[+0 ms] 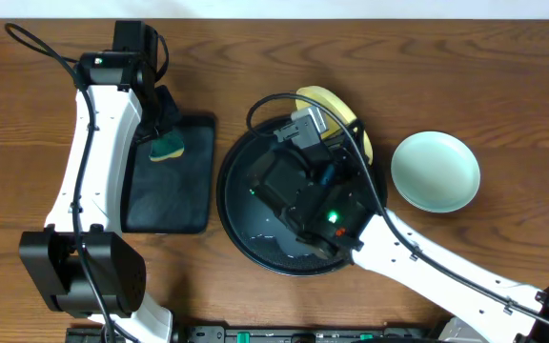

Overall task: Clean dirty plates on tray and stack at the side
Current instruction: 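Lift the yellow plate with the right gripper toward the right stack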

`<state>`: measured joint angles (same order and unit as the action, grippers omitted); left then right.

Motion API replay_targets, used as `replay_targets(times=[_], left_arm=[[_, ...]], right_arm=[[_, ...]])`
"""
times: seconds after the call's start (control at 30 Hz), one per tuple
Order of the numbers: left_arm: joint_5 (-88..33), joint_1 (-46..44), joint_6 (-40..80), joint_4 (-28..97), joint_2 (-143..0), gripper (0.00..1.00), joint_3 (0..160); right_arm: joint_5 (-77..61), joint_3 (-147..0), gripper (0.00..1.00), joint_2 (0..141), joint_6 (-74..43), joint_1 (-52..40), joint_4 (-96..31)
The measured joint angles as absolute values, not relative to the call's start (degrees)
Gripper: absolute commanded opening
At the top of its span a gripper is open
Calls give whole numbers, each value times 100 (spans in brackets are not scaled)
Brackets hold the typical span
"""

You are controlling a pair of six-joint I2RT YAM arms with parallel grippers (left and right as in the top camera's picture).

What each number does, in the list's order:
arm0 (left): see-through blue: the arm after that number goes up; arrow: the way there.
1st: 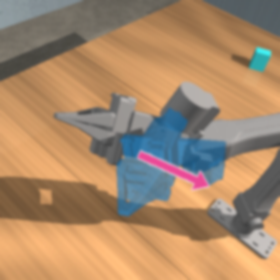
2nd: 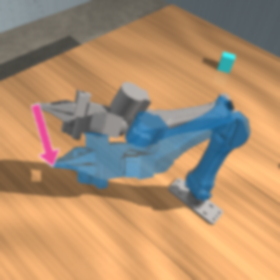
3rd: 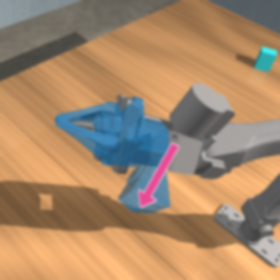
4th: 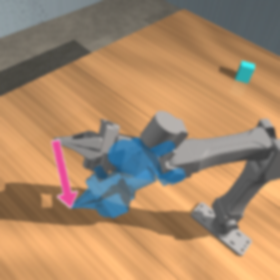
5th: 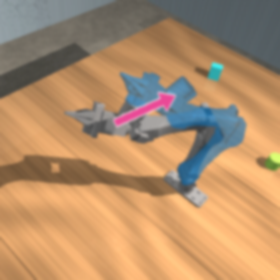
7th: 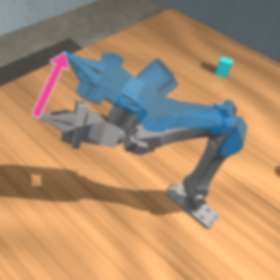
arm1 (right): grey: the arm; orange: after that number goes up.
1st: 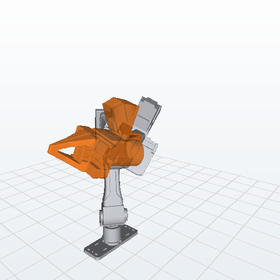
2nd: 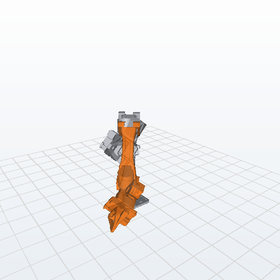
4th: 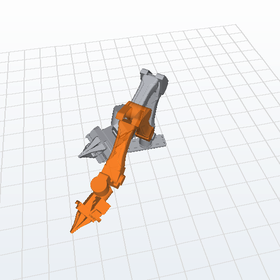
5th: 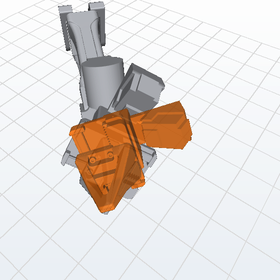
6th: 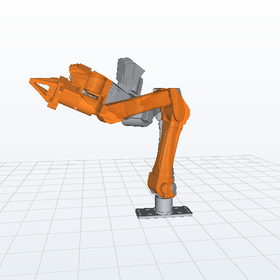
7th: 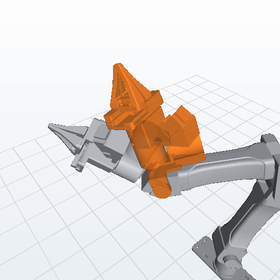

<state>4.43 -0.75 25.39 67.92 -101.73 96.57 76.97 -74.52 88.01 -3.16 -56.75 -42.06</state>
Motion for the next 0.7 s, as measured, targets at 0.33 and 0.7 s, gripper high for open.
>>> replay_targets(times=[0.33, 0.7], left_arm=[[443, -75, 2539, 6792, -10173, 8, 9657], [443, -75, 2539, 6792, -10173, 8, 9657]], right_arm=[[7732, -7452, 1, 8801, -314, -5791, -4163], [3736, -7378, 1, 8801, -989, -4528, -4519]])
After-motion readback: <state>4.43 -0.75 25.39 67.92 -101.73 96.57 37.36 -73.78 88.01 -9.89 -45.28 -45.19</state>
